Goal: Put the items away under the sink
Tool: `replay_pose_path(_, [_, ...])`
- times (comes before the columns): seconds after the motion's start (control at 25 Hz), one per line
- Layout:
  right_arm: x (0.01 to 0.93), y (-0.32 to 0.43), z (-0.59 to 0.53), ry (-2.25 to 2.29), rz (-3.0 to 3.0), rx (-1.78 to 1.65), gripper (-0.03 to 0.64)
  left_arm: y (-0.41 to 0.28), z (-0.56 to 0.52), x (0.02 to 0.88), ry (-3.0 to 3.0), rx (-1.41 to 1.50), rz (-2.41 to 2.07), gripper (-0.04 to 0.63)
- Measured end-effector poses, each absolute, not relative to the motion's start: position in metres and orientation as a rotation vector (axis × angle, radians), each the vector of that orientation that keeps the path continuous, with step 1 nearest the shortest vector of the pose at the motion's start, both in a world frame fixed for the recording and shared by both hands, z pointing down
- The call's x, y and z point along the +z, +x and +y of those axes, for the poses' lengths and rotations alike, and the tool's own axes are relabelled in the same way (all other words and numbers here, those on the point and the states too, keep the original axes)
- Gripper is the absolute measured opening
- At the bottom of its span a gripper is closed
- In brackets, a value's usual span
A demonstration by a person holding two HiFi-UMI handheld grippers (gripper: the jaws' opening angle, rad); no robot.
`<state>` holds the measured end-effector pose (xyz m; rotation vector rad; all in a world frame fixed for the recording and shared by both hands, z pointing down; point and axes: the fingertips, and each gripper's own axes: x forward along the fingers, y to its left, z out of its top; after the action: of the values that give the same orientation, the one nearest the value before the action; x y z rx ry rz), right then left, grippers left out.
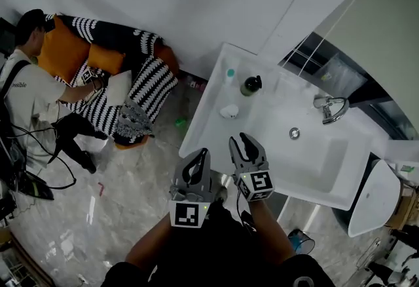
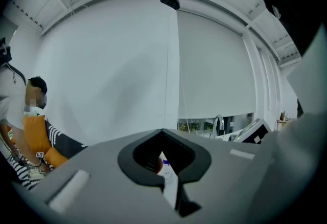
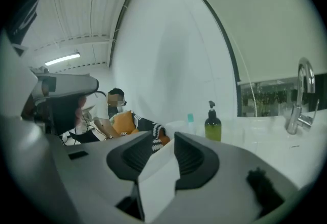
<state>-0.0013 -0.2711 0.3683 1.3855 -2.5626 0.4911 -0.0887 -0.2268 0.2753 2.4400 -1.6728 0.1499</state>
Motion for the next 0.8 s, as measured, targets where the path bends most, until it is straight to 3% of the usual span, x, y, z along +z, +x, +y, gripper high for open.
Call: replay_pose_path(0.8, [0.421, -0.012, -0.343, 1.46, -2.408, 0.38, 0.218, -0.116, -0.273, 0.312, 2.418, 0.178, -1.6, 0.009])
